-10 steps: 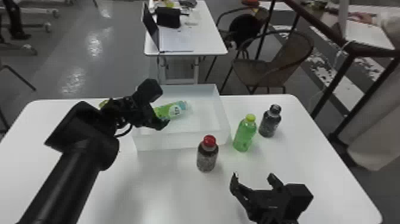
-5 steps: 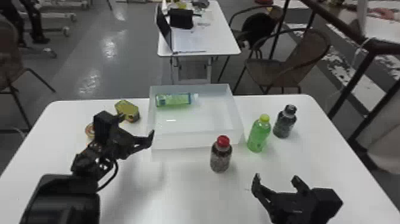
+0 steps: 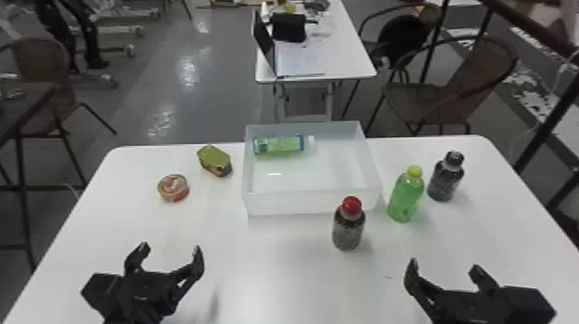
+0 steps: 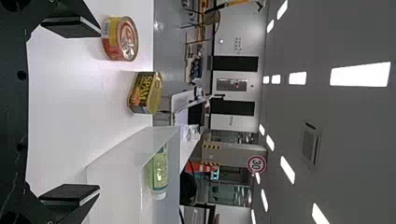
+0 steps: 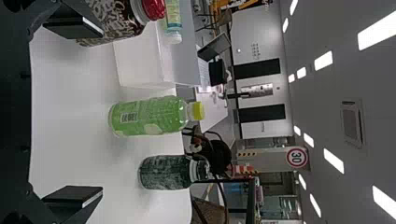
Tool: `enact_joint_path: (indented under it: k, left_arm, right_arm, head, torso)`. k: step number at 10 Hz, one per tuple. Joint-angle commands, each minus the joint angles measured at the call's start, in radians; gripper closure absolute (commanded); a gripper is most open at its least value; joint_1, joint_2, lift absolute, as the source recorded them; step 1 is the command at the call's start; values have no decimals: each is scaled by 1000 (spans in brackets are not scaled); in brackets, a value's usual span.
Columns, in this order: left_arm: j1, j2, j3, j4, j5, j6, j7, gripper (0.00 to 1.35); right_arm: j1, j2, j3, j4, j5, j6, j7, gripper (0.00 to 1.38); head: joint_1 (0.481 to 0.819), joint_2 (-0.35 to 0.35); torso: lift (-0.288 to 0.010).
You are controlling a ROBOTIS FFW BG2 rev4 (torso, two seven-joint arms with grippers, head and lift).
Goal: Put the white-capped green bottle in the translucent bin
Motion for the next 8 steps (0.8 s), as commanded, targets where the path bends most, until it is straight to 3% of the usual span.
enact_joint_path:
  k: [1, 3, 8]
  left_arm:
    - [58, -3, 18, -5, 8, -46, 1, 124]
    - [111, -3, 23, -21, 2, -63, 36, 124]
    - [121, -3, 35, -21, 18, -80, 38, 124]
  right_arm:
    - [34, -7, 0, -24, 4, 0, -14, 110]
    - [55, -17, 0, -39, 4, 0, -24, 108]
    - [54, -18, 2, -44, 6, 2, -24, 93]
  head:
    - [695, 87]
    - [695, 106]
    - [695, 128]
  torso:
    - [-73]
    - [-73]
    - [-73]
